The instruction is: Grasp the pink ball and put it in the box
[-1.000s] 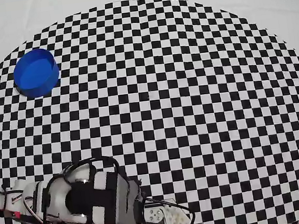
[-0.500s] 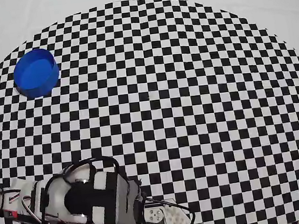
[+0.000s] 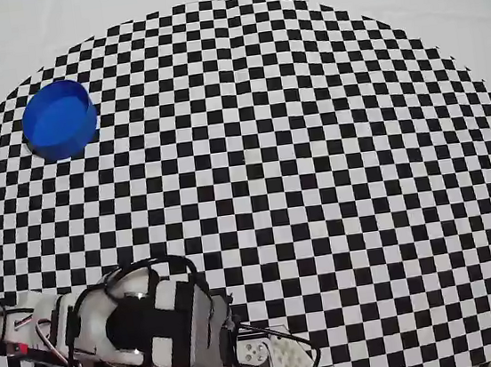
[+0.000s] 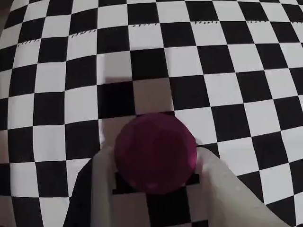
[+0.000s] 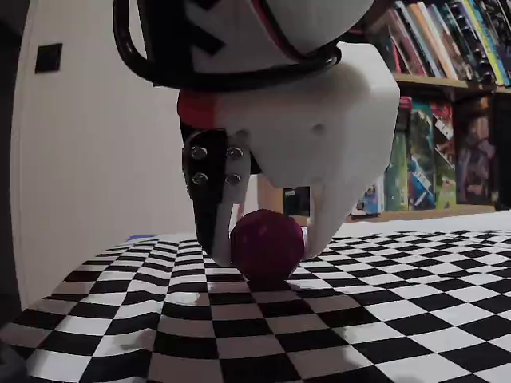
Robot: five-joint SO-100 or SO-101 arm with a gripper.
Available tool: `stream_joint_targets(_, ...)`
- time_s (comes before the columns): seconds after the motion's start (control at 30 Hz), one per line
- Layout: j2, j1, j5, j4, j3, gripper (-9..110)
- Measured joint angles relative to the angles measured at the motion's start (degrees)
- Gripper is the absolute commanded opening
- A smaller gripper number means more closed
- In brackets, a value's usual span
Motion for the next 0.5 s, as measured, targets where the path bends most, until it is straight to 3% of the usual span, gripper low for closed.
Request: stream_joint_targets(0.5, 4.5, 1.6, 0.0, 0.0, -0.2, 0)
